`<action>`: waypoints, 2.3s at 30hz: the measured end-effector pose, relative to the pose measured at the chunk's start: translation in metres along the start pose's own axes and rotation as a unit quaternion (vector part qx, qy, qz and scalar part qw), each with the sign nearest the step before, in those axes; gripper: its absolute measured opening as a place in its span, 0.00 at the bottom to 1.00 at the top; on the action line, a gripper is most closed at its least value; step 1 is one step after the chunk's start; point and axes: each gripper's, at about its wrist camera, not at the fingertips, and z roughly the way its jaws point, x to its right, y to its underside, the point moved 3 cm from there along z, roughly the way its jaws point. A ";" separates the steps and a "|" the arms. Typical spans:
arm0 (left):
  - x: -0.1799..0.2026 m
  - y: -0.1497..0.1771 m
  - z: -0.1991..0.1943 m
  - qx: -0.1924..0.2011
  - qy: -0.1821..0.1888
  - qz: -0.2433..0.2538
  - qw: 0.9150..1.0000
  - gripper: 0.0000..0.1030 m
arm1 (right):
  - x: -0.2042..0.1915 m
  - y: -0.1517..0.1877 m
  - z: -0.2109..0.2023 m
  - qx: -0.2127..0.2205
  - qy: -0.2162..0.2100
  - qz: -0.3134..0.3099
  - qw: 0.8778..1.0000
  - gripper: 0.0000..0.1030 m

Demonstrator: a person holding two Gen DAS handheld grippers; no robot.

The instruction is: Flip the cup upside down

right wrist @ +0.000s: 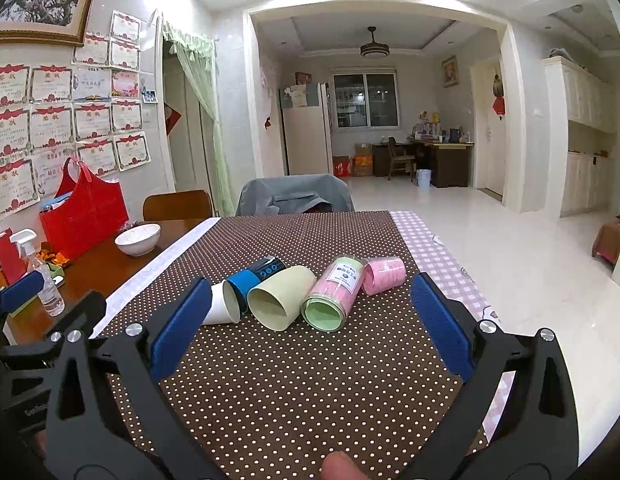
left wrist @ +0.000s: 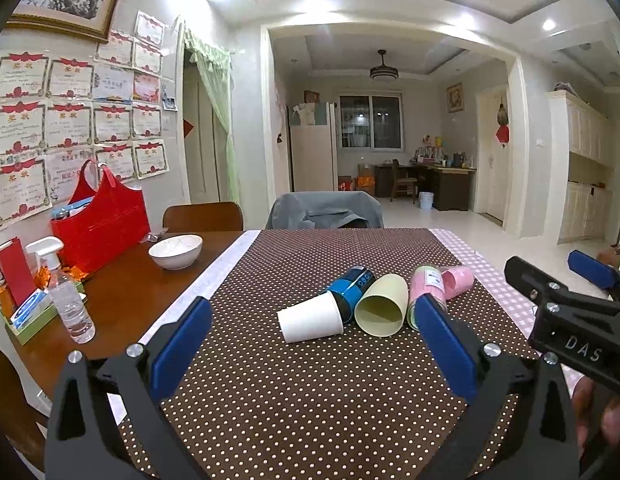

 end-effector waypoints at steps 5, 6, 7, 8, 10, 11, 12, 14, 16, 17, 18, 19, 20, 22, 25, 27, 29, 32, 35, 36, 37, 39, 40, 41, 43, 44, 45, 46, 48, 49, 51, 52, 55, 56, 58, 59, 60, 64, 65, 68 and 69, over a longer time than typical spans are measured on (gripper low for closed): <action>0.011 -0.006 0.024 -0.009 0.015 0.015 1.000 0.96 | 0.010 -0.004 0.016 -0.009 0.008 -0.004 1.000 0.94; 0.013 -0.008 0.029 -0.011 0.016 0.018 1.000 0.96 | 0.013 -0.006 0.021 -0.010 0.011 -0.003 1.000 0.94; 0.015 -0.009 0.034 -0.012 0.018 0.019 1.000 0.96 | 0.014 -0.007 0.024 -0.010 0.012 -0.003 1.000 0.94; 0.017 -0.011 0.039 -0.015 0.021 0.019 0.999 0.96 | 0.016 -0.008 0.027 -0.010 0.015 -0.004 1.000 0.94; 0.021 -0.015 0.049 -0.020 0.026 0.020 0.999 0.96 | 0.019 -0.012 0.033 -0.012 0.016 -0.004 1.000 0.94; 0.022 -0.016 0.052 -0.021 0.026 0.021 0.999 0.96 | 0.020 -0.014 0.036 -0.013 0.017 -0.004 1.000 0.94; 0.025 -0.018 0.057 -0.023 0.026 0.023 0.999 0.96 | 0.022 -0.016 0.039 -0.015 0.016 -0.004 1.000 0.94; 0.029 -0.022 0.065 -0.027 0.027 0.027 0.999 0.96 | 0.025 -0.018 0.045 -0.021 0.010 -0.001 1.000 0.94; 0.037 -0.025 0.075 -0.034 0.032 0.036 0.998 0.96 | 0.031 -0.020 0.051 -0.027 0.010 0.003 1.000 0.94; 0.040 -0.026 0.079 -0.037 0.034 0.041 0.998 0.96 | 0.034 -0.021 0.054 -0.030 0.012 0.005 0.999 0.94; 0.048 -0.029 0.086 -0.042 0.038 0.051 0.997 0.96 | 0.040 -0.021 0.058 -0.034 0.015 0.010 0.999 0.94; 0.051 -0.031 0.089 -0.044 0.041 0.057 0.997 0.96 | 0.046 -0.020 0.062 -0.039 0.019 0.016 0.999 0.94; 0.055 -0.032 0.093 -0.047 0.044 0.064 0.996 0.96 | 0.051 -0.020 0.066 -0.043 0.023 0.019 0.999 0.94; 0.069 -0.034 0.106 -0.058 0.053 0.082 0.994 0.96 | 0.066 -0.017 0.075 -0.055 0.034 0.030 0.998 0.94; 0.087 -0.037 0.125 -0.075 0.070 0.102 0.989 0.96 | 0.090 -0.014 0.091 -0.072 0.052 0.045 0.995 0.94; 0.098 -0.039 0.138 -0.089 0.080 0.117 0.986 0.96 | 0.103 -0.012 0.100 -0.083 0.060 0.055 0.993 0.94; 0.109 -0.041 0.152 -0.101 0.090 0.129 0.982 0.96 | 0.115 -0.011 0.110 -0.094 0.068 0.062 0.991 0.94; 0.127 -0.042 0.175 -0.120 0.106 0.149 0.976 0.96 | 0.130 -0.011 0.121 -0.104 0.077 0.071 0.989 0.94; 0.147 -0.044 0.198 -0.137 0.123 0.179 0.966 0.96 | 0.147 -0.010 0.136 -0.118 0.089 0.081 0.986 0.94; 0.155 -0.044 0.207 -0.146 0.132 0.191 0.962 0.96 | 0.151 -0.010 0.141 -0.124 0.092 0.083 0.985 0.94; 0.162 -0.043 0.216 -0.155 0.140 0.202 0.957 0.96 | 0.155 -0.009 0.144 -0.127 0.094 0.085 0.984 0.94; 0.172 -0.044 0.232 -0.171 0.155 0.216 0.949 0.96 | 0.162 -0.007 0.154 -0.137 0.098 0.089 0.982 0.94; 0.179 -0.043 0.240 -0.181 0.166 0.223 0.943 0.96 | 0.165 -0.006 0.158 -0.141 0.099 0.091 0.981 0.94; 0.183 -0.044 0.245 -0.188 0.172 0.227 0.940 0.96 | 0.167 -0.006 0.163 -0.146 0.100 0.093 0.980 0.94; 0.193 -0.042 0.260 -0.204 0.184 0.241 0.931 0.96 | 0.172 -0.003 0.175 -0.156 0.102 0.095 0.978 0.94; 0.199 -0.042 0.268 -0.212 0.191 0.251 0.925 0.96 | 0.175 -0.001 0.179 -0.161 0.103 0.095 0.977 0.94; 0.201 -0.041 0.272 -0.216 0.194 0.256 0.922 0.96 | 0.179 0.001 0.185 -0.169 0.104 0.097 0.975 0.94; 0.205 -0.040 0.278 -0.222 0.197 0.266 0.917 0.96 | 0.181 0.002 0.190 -0.176 0.105 0.097 0.974 0.94; 0.214 -0.040 0.288 -0.230 0.209 0.281 0.908 0.96 | 0.186 0.006 0.199 -0.187 0.108 0.097 0.972 0.94; 0.218 -0.039 0.292 -0.236 0.215 0.287 0.903 0.96 | 0.189 0.007 0.203 -0.192 0.109 0.098 0.970 0.94; 0.227 -0.039 0.304 -0.247 0.227 0.301 0.893 0.96 | 0.193 0.009 0.209 -0.202 0.111 0.101 0.968 0.94; 0.230 -0.038 0.307 -0.251 0.233 0.307 0.888 0.96 | 0.195 0.010 0.212 -0.205 0.112 0.102 0.967 0.94; 0.243 -0.033 0.322 -0.267 0.244 0.332 0.871 0.96 | 0.201 0.016 0.221 -0.220 0.116 0.101 0.963 0.94; 0.249 -0.031 0.327 -0.271 0.250 0.344 0.864 0.96 | 0.202 0.018 0.224 -0.224 0.118 0.101 0.962 0.94; 0.258 -0.028 0.332 -0.277 0.258 0.361 0.853 0.96 | 0.208 0.023 0.229 -0.234 0.119 0.105 0.959 0.94; 0.262 -0.026 0.335 -0.279 0.262 0.367 0.848 0.96 | 0.211 0.025 0.230 -0.237 0.120 0.108 0.958 0.94; 0.268 -0.023 0.338 -0.284 0.273 0.380 0.837 0.96 | 0.214 0.027 0.230 -0.239 0.124 0.111 0.957 0.94; 0.284 -0.012 0.346 -0.305 0.295 0.410 0.808 0.96 | 0.227 0.029 0.231 -0.240 0.134 0.124 0.953 0.94; 0.287 -0.009 0.348 -0.313 0.302 0.414 0.799 0.96 | 0.232 0.030 0.230 -0.240 0.141 0.126 0.952 0.94; 0.293 -0.005 0.352 -0.324 0.307 0.423 0.789 0.96 | 0.245 0.033 0.226 -0.238 0.156 0.139 0.948 0.94; 0.295 -0.004 0.354 -0.328 0.312 0.424 0.784 0.96 | 0.249 0.033 0.226 -0.238 0.160 0.144 0.947 0.94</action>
